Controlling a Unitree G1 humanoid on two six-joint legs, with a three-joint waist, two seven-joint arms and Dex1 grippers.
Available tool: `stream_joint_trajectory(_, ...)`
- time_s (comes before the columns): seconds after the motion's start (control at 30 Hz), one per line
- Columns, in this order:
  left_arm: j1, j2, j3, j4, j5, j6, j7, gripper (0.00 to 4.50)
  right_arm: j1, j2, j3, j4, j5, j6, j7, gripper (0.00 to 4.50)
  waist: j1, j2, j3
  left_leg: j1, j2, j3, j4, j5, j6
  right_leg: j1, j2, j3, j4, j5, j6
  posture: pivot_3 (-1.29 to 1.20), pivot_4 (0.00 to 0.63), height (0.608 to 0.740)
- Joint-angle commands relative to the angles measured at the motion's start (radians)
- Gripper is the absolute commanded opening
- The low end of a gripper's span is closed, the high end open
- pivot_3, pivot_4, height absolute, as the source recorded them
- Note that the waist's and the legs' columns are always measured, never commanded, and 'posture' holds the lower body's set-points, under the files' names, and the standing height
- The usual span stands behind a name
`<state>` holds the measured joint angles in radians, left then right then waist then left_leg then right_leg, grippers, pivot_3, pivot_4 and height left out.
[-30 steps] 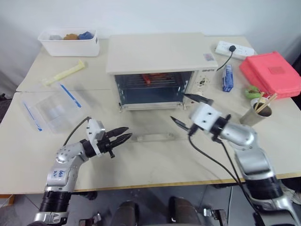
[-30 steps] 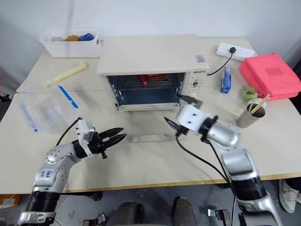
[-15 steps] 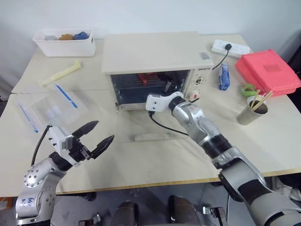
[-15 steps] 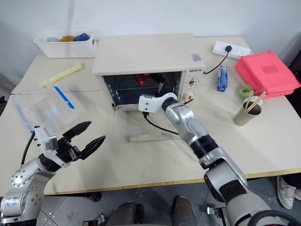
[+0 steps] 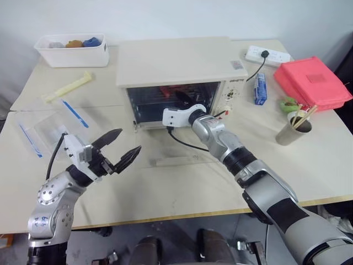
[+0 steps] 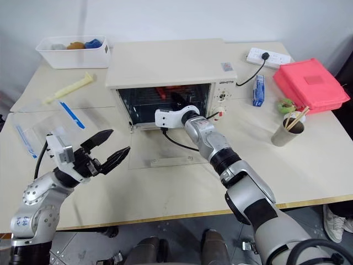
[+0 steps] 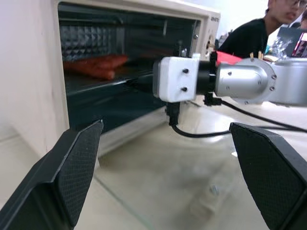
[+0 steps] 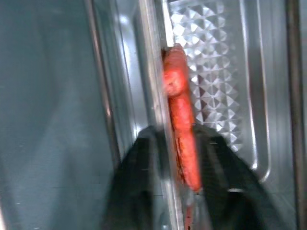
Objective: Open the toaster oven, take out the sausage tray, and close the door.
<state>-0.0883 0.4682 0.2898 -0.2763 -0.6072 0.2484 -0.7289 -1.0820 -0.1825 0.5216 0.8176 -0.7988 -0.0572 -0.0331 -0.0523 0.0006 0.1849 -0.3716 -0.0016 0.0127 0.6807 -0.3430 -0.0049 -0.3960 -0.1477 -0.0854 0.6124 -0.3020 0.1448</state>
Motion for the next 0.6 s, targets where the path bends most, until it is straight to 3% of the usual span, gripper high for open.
stream_joint_trajectory(0.03, -0.089, 0.018, -0.006, 0.047, -0.029, 0.022, -0.017, 4.50, -0.030, -0.010, -0.006, -0.038, 0.001, -0.019, -0.032, 0.03, -0.002, -0.001, -0.001, 0.000, 0.000, 0.000, 0.000, 0.000, 0.000, 0.000, 0.000, -0.001, 0.000, 0.000, 0.000, 0.00, 0.150, 0.740)
stream_joint_trajectory(0.17, -0.248, 0.020, -0.014, 0.182, -0.017, 0.019, -0.042, 4.50, -0.031, -0.032, -0.010, -0.078, 0.009, -0.047, -0.017, 0.03, -0.003, -0.001, 0.000, -0.001, 0.000, -0.001, 0.001, 0.001, -0.001, 0.000, 0.000, -0.001, 0.000, 0.000, 0.000, 0.00, 0.150, 0.740)
stream_joint_trajectory(0.47, -0.349, 0.008, -0.024, 0.298, -0.003, 0.012, -0.069, 4.50, -0.033, -0.052, 0.000, -0.107, -0.002, -0.092, -0.001, 0.03, -0.006, -0.001, 0.000, -0.001, 0.000, -0.001, -0.004, 0.001, -0.001, -0.002, 0.000, -0.005, 0.000, 0.000, 0.000, 0.00, 0.150, 0.740)
stream_joint_trajectory(0.6, -0.382, 0.008, -0.027, 0.343, 0.002, 0.012, -0.081, 4.50, 0.014, -0.073, 0.007, -0.210, 0.016, -0.141, 0.070, 0.03, -0.005, -0.001, 0.000, -0.003, 0.000, -0.001, -0.002, 0.001, -0.001, -0.002, 0.000, -0.006, 0.000, 0.000, 0.000, 0.00, 0.150, 0.740)
